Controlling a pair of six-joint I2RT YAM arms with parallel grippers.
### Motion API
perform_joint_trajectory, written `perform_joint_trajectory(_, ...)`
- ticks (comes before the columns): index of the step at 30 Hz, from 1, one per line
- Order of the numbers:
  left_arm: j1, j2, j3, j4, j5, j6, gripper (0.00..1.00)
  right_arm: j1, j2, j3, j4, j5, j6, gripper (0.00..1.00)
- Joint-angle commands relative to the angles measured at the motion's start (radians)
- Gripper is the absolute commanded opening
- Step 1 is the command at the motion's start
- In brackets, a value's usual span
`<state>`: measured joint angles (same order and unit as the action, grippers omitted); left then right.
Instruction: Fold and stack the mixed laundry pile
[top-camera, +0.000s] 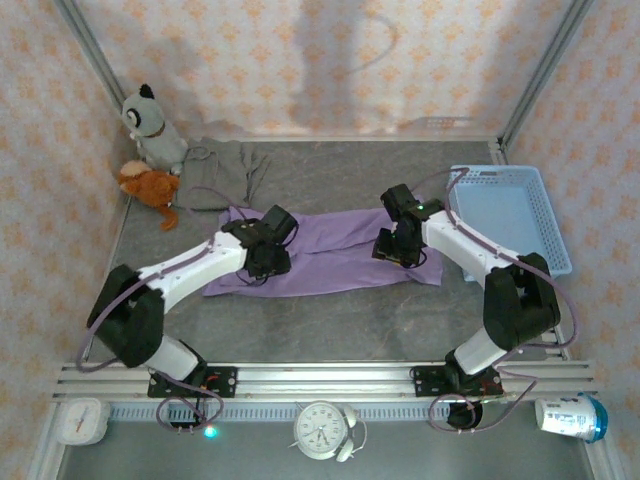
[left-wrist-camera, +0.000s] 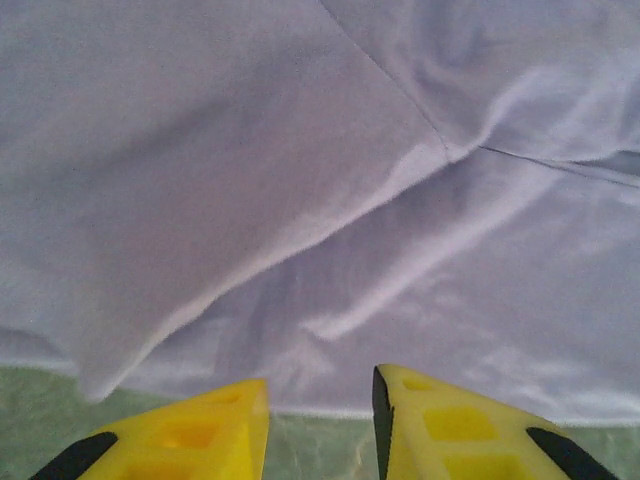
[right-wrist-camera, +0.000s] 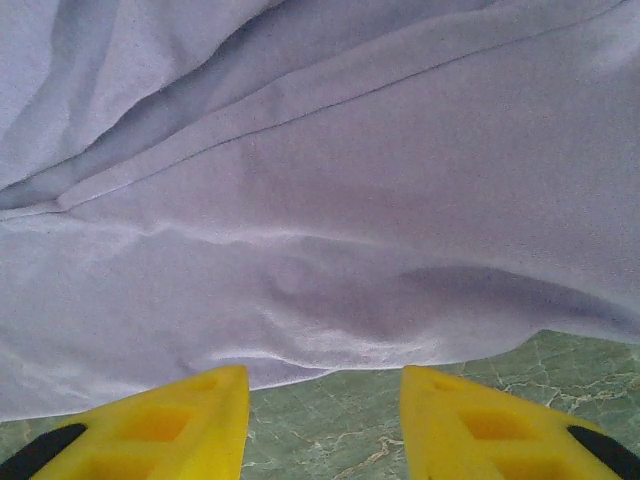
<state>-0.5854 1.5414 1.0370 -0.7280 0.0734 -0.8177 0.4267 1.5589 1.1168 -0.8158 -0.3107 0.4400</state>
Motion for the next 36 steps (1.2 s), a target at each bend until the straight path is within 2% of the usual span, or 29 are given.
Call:
perform_joint_trajectory(1, -0.001, 0.082, 0.02, 0.036, -0.041, 0.016, 0.31, -0.002, -0.039, 0.005, -0.031, 0.022, -0.018, 0.44)
perform_joint_trajectory(4, -0.001, 0.143, 0.065, 0.02, -0.078, 0.058, 0.3, -0.001, -0.045, 0.005, -0.034, 0.034, -0.017, 0.44)
perform_joint_trajectory(7, 0.009, 0.2, 0.145, -0.042, -0.187, 0.116, 0.28, 0.0, -0.045, 0.007, -0.036, 0.035, -0.015, 0.44)
perform_joint_trajectory(10, 0.044, 0.218, 0.207, -0.071, -0.245, 0.16, 0.28, -0.001, -0.045, 0.012, -0.04, 0.04, -0.015, 0.44)
perform_joint_trajectory(15, 0.11, 0.23, 0.243, -0.068, -0.254, 0.216, 0.29, -0.001, -0.036, 0.008, -0.039, 0.042, -0.013, 0.44)
perform_joint_trajectory(18, 0.121, 0.256, 0.247, -0.092, -0.237, 0.243, 0.29, -0.001, -0.037, 0.0, -0.037, 0.039, -0.008, 0.44)
perform_joint_trajectory(23, 0.084, 0.184, 0.214, -0.08, -0.156, 0.267, 0.32, -0.001, -0.042, -0.007, -0.043, 0.049, -0.006, 0.44)
perform_joint_trajectory(29, 0.036, 0.131, 0.159, -0.082, -0.159, 0.325, 0.44, -0.001, -0.036, -0.001, -0.034, 0.033, 0.007, 0.44)
perform_joint_trajectory(34, 0.038, 0.157, 0.102, -0.062, -0.177, 0.366, 0.45, 0.001, -0.047, 0.011, -0.027, 0.006, 0.023, 0.44)
perform_joint_trajectory(36, 0.038, 0.183, 0.102, -0.059, -0.193, 0.385, 0.41, 0.003, -0.056, 0.011, -0.028, 0.008, 0.026, 0.44)
